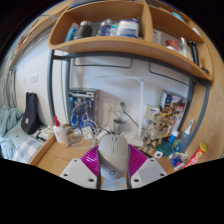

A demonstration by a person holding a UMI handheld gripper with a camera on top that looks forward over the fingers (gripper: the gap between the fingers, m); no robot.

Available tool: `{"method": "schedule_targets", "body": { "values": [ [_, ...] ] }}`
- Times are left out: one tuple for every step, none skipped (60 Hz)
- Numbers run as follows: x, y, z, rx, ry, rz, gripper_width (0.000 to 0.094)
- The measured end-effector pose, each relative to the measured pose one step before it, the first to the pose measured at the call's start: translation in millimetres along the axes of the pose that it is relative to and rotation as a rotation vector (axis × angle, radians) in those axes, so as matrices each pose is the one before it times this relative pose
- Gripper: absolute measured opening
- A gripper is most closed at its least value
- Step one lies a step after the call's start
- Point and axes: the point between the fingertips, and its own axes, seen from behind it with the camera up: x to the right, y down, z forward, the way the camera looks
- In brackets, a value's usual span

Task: Arrange mouse

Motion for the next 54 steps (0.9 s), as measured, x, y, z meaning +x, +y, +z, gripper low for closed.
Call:
{"method": "schedule_targets", "body": {
  "values": [
    [10.6, 6.4, -0.64, -0.00816, 0.0102, 0.0046, 0.0342],
    [8.94, 7.46, -0.44, -0.01076, 0.01291, 0.0042, 0.0342],
    [9.91, 7.15, 1.43, -0.01178, 0.00884, 0.002, 0.0342],
    [9.71, 7.64, 2.61, -0.00931, 0.0074, 0.0006, 0.0342],
    [8.66, 7.57, 1.82, -0.01071, 0.00818, -0.0001, 0.0342],
    [8.28, 7.88, 2.01, -0.00978, 0.00854, 0.0009, 0.0342],
    [7.33, 8.04, 2.6, -0.0094, 0.00739, 0.0037, 0.0342],
    [5.75, 8.24, 1.81, -0.01081, 0.0067, 0.0047, 0.0341],
    [5.26, 8.29, 2.97, -0.00888, 0.00298, 0.0066, 0.0342],
    [4.83, 8.89, 3.33, -0.01037, 0.00235, 0.0077, 0.0342],
    [4.63, 9.16, 2.88, -0.01346, 0.00396, 0.0081, 0.0341],
    [4.27, 9.61, 3.75, -0.01461, 0.00454, 0.0067, 0.0342],
    [3.89, 10.17, 3.66, -0.01209, 0.00466, 0.0041, 0.0342],
    [3.14, 9.43, 3.42, -0.01449, 0.00201, 0.002, 0.0341],
    [2.57, 9.1, 3.09, -0.01785, 0.00029, 0.0029, 0.0341],
    [2.24, 10.22, 3.87, -0.01352, 0.00198, 0.004, 0.0342],
    [1.7, 9.07, 3.06, -0.01787, -0.00033, 0.0047, 0.0342],
    [1.19, 9.06, 3.43, -0.01341, -0.00078, 0.0053, 0.0341],
    [0.18, 8.1, 3.09, -0.01216, -0.00383, 0.0062, 0.0341],
    [-0.55, 6.88, 2.5, -0.01549, -0.00582, 0.0076, 0.0341],
    [-0.34, 7.17, 3.02, -0.01016, -0.00545, 0.0066, 0.034],
    [-0.34, 6.94, 3.11, -0.01, -0.00398, 0.0053, 0.0341],
    [-0.02, 7.39, 4.13, -0.00692, -0.00128, 0.0027, 0.034],
    [-0.3, 6.74, 2.87, -0.0108, -0.00171, 0.0005, 0.0342],
    [-0.27, 6.77, 2.9, -0.01059, -0.00257, -0.002, 0.0341],
    [-0.57, 6.24, 2.71, -0.01073, -0.00284, -0.0023, 0.0341],
    [-0.89, 5.78, 2.59, -0.01082, -0.00261, -0.0016, 0.0342],
    [-0.68, 5.27, 2.51, -0.00964, -0.0025, 0.0003, 0.0341],
    [-1.06, 4.88, 2.47, -0.00814, -0.00267, 0.0014, 0.0341],
    [-0.99, 4.46, 2.44, -0.00722, -0.0029, 0.0017, 0.0341],
    [-1.8, 3.55, 0.24, -0.01246, -0.00099, 0.0024, 0.0342],
    [-0.75, 3.92, 2.49, -0.00584, -0.00223, 0.002, 0.0342],
    [-0.26, 4.24, 2.93, -0.0041, -0.00334, 0.0004, 0.0342],
    [-0.7, 4.05, 2.22, -0.00742, -0.0019, 0.0013, 0.034],
    [-0.66, 4.14, 2.11, -0.00831, -0.00145, -0.0001, 0.0341],
    [-0.38, 2.74, 0.16, -0.00414, 0.00011, -0.0009, 0.0347],
    [0.04, -3.88, 0.29, 0.0218, 0.00292, 0.0047, 0.0344],
    [0.12, 0.46, 0.26, 0.00396, 0.00186, 0.0079, 0.0356],
    [-0.46, 2.18, -0.76, -0.0091, -0.00059, 0.0088, 0.0361],
    [-0.14, -0.17, -0.04, 0.0049, -0.00081, 0.007, 0.0367],
    [-0.63, 0.08, 0.03, 0.00195, 0.00126, 0.0043, 0.0373],
    [0.02, 0.97, 0.22, -0.00248, 0.00043, -0.0006, 0.0386],
    [0.11, 0.57, 0.25, -0.00144, 0.00125, -0.0026, 0.04],
    [0.22, -0.08, 0.2, -0.00044, 0.00204, -0.0032, 0.0408],
    [-0.09, 0.7, 0.18, -0.00461, 0.00156, -0.0031, 0.0426],
    [0.45, 0.55, 0.18, -0.00444, 0.00249, -0.0031, 0.0441],
    [-0.2, 0.9, -0.27, -0.00711, 0.00266, -0.0026, 0.0456],
    [0.47, 0.0, 0.16, -0.00418, 0.0039, -0.002, 0.0469],
    [0.49, -0.08, 0.4, -0.00429, 0.00254, -0.0022, 0.0477],
    [0.3, 0.44, 0.24, -0.00464, 0.00271, -0.0015, 0.0492],
    [0.33, 0.67, -0.09, -0.00647, 0.00311, -0.0015, 0.0503],
    [0.31, 0.35, -0.24, -0.00533, 0.00262, -0.002, 0.0519],
    [0.47, 0.25, -0.45, -0.00538, 0.00235, -0.0032, 0.0533],
    [1.15, 0.48, -0.61, -0.00693, 0.00502, -0.0023, 0.0565]
  ]
}}
